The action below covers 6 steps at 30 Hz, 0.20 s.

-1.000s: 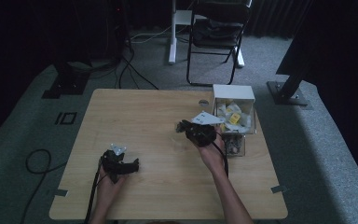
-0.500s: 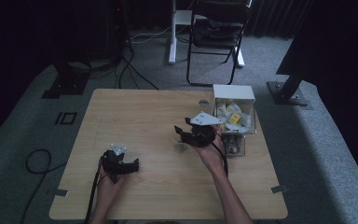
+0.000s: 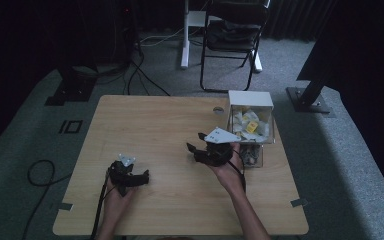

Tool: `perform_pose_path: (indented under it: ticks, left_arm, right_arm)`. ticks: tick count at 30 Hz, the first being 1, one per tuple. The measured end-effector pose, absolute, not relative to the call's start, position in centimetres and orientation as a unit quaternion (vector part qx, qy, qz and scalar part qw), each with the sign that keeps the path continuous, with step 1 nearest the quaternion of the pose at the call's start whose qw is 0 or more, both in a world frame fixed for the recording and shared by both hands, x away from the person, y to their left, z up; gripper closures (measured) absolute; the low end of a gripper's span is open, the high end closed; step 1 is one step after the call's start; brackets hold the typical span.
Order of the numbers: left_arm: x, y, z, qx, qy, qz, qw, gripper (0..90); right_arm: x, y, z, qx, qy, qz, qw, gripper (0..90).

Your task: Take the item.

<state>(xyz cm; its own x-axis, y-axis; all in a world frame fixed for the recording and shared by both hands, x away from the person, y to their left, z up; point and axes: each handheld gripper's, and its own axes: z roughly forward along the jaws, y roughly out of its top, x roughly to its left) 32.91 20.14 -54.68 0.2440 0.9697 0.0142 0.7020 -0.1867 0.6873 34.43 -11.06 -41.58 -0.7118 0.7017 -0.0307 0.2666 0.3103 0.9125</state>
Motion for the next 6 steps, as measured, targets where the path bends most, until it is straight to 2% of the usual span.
perform_pose_path:
  ticks: [6]
  left_arm:
    - [32.91,20.16,-54.67,0.735,0.569,0.232,0.287,3.5]
  right_arm:
    - [33.92,-11.59,-42.07,0.313,0.78,0.496,0.217,43.0]
